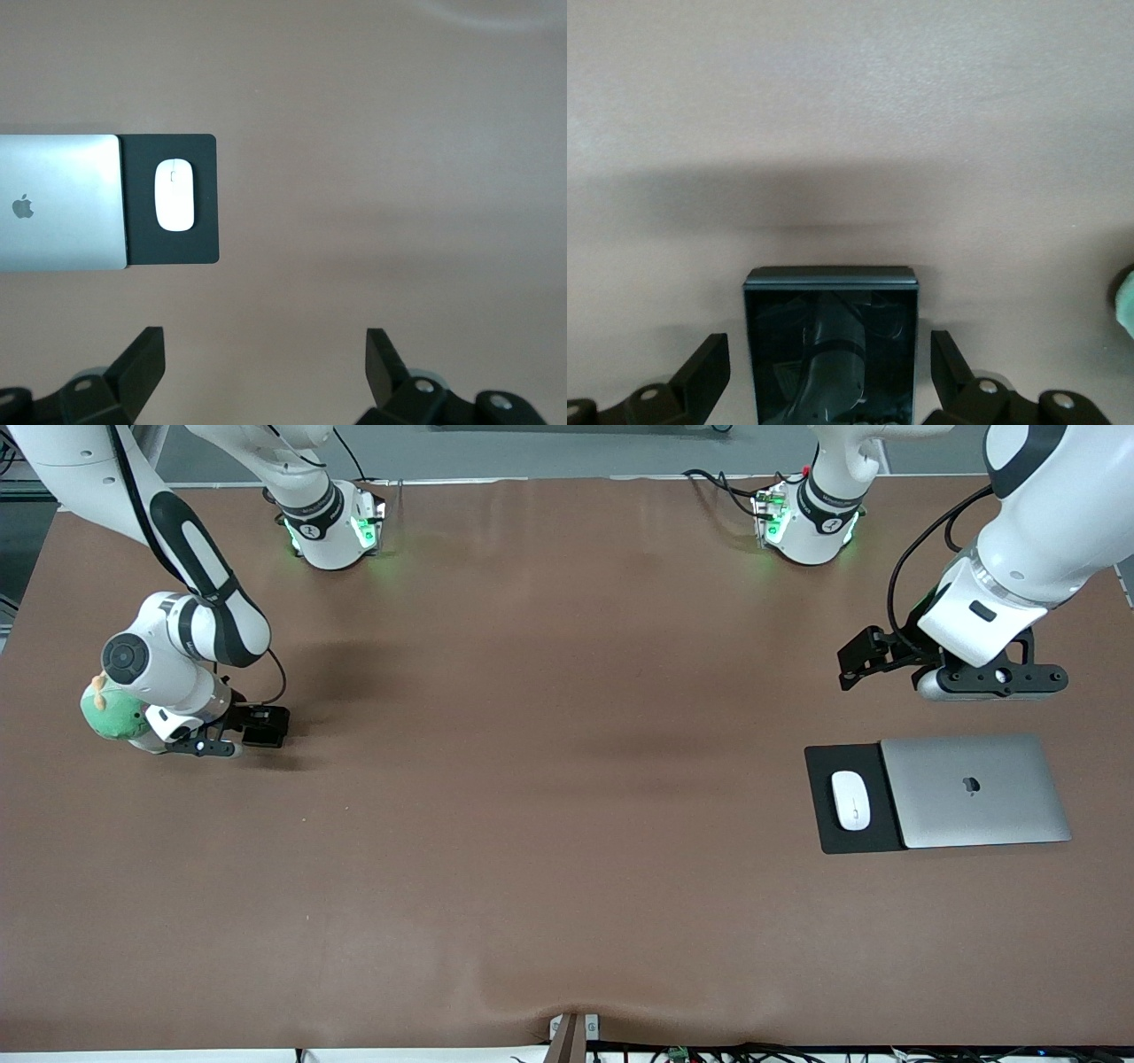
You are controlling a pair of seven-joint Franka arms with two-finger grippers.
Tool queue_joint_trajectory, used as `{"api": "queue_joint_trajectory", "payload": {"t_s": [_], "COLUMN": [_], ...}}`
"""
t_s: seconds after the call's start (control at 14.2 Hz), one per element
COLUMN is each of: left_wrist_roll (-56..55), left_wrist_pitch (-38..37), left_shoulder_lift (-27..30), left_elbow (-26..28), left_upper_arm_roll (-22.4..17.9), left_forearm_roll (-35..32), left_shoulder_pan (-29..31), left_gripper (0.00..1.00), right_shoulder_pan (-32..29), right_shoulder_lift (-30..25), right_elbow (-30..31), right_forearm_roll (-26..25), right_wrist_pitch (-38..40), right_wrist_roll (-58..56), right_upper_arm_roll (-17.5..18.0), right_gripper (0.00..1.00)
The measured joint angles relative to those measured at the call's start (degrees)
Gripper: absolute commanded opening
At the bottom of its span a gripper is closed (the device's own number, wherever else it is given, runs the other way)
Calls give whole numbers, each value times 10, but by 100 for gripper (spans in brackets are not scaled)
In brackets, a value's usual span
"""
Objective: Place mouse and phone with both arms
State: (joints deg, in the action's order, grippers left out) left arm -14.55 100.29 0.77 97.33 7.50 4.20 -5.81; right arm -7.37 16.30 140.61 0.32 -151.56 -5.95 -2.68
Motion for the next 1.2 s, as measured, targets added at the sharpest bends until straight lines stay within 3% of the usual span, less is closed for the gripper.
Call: {"api": "queue_joint_trajectory", "payload": {"t_s": [0.28,0.49,0.78,0.99,1.2], "left_wrist_roll": [35,43,47,47,47], "left_wrist_pitch": [-4,-5,-5,-5,-6], "left_shoulder_lift": [20,38,55,60,62], "left_elbow": [16,35,47,48,48], "left_upper_arm_roll": [-1,-2,-4,-33,-65], "left_forearm_roll": [0,0,0,-1,-1], "left_shoulder_pan": [22,27,24,-13,-39], "left_gripper": [100,100,100,100,100], "right_shoulder_pan": [13,18,32,34,34], "right_shoulder_lift": [-66,-105,-109,-110,-134], "right_elbow": [-55,-157,-309,-400,-444], "right_forearm_roll": [0,0,0,0,0], "right_wrist_pitch": [129,275,447,555,589], "right_wrist_roll": [-2,7,25,29,29], "right_upper_arm_roll": [4,5,5,5,2], "right_gripper": [100,100,100,100,100]}}
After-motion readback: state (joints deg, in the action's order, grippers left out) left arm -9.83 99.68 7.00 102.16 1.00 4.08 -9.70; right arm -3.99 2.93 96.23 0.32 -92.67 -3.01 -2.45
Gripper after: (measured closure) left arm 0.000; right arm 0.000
